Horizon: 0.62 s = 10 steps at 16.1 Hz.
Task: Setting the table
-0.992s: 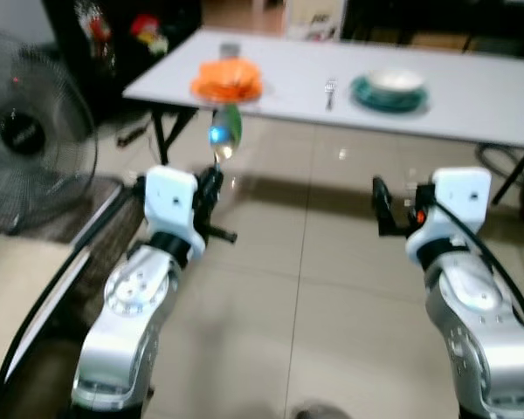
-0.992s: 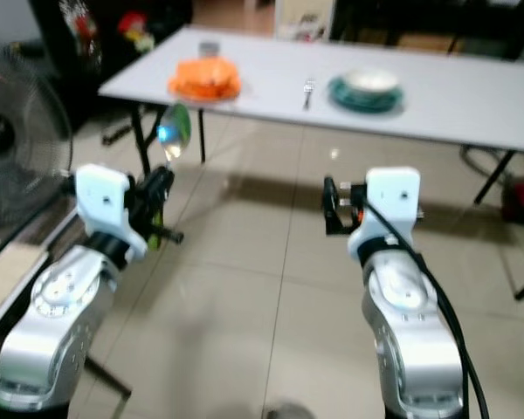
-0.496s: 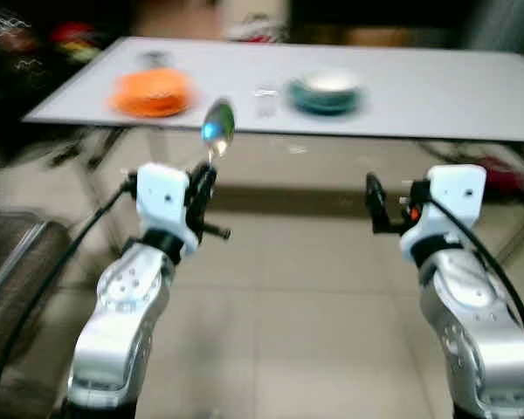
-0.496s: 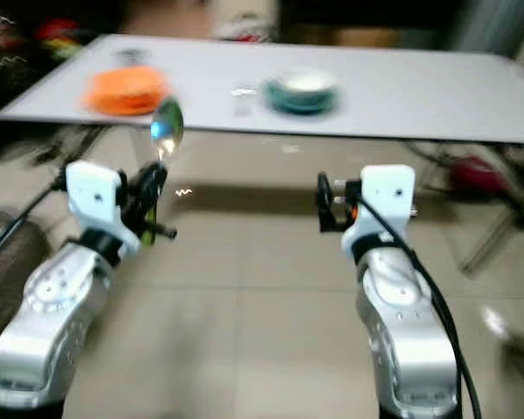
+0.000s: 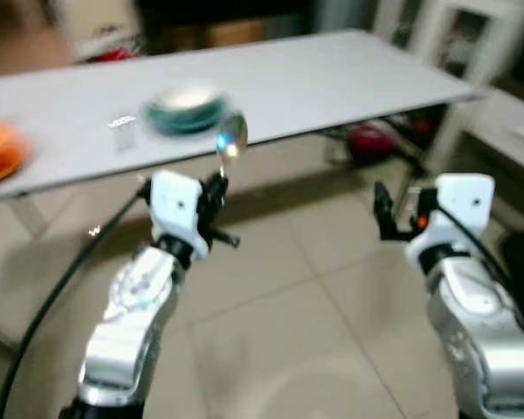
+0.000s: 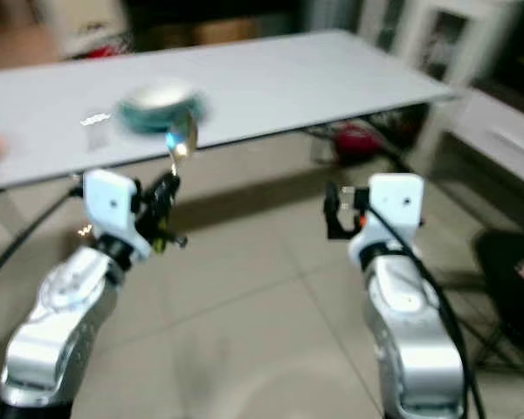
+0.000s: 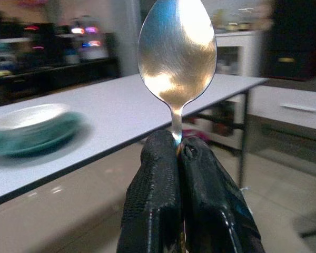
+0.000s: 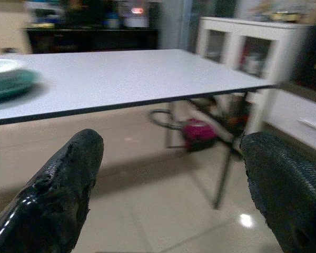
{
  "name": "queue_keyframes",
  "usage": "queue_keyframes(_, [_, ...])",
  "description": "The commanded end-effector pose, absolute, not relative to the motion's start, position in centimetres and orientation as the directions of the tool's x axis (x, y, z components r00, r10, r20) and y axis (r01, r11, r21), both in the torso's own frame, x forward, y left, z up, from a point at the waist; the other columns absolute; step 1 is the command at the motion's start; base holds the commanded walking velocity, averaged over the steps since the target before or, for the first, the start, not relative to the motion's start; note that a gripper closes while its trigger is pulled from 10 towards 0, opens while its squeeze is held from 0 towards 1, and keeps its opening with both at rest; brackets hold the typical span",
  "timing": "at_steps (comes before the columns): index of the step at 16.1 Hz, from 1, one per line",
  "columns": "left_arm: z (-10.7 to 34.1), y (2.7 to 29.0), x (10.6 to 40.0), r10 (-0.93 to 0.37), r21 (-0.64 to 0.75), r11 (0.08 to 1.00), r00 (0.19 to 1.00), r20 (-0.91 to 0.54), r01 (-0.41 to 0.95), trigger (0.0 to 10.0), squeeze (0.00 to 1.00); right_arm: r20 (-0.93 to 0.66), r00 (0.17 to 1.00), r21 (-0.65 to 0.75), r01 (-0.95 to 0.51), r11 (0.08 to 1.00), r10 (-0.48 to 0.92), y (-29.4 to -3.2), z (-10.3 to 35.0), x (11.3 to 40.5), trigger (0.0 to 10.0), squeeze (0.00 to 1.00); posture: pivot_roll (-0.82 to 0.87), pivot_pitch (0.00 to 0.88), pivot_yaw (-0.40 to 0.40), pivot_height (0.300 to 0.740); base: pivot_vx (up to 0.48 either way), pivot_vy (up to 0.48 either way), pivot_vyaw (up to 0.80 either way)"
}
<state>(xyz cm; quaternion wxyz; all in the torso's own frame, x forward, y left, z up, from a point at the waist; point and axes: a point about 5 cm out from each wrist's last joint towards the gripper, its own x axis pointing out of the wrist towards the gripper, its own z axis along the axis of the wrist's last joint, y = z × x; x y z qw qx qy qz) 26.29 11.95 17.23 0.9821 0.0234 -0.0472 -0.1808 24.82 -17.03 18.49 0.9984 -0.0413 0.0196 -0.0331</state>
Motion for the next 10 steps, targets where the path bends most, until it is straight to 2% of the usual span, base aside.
queue_keyframes(1, [17.63, 11.28, 26.30, -0.378, 0.073, 0.925, 0.920, 0.106, 0.372, 10.0, 0.00, -0.037, 0.996, -0.094, 0.077, 0.993, -0.081, -17.55, 18.70, 24.68, 10.0, 0.00, -0.09, 0.000, 0.043, 0.740, 0.360, 0.000, 0.00])
queue_keyframes(10, [17.38, 11.53, 26.80, -0.344, 0.096, 0.937, 0.934, 0.101, 0.335, 10.0, 0.00, -0.043, 0.999, -0.081, 0.015, 0.997, -0.018, -16.87, 18.67, 25.13, 10.0, 0.00, -0.08, 0.000, 0.025, 0.740, 0.372, 0.000, 0.00])
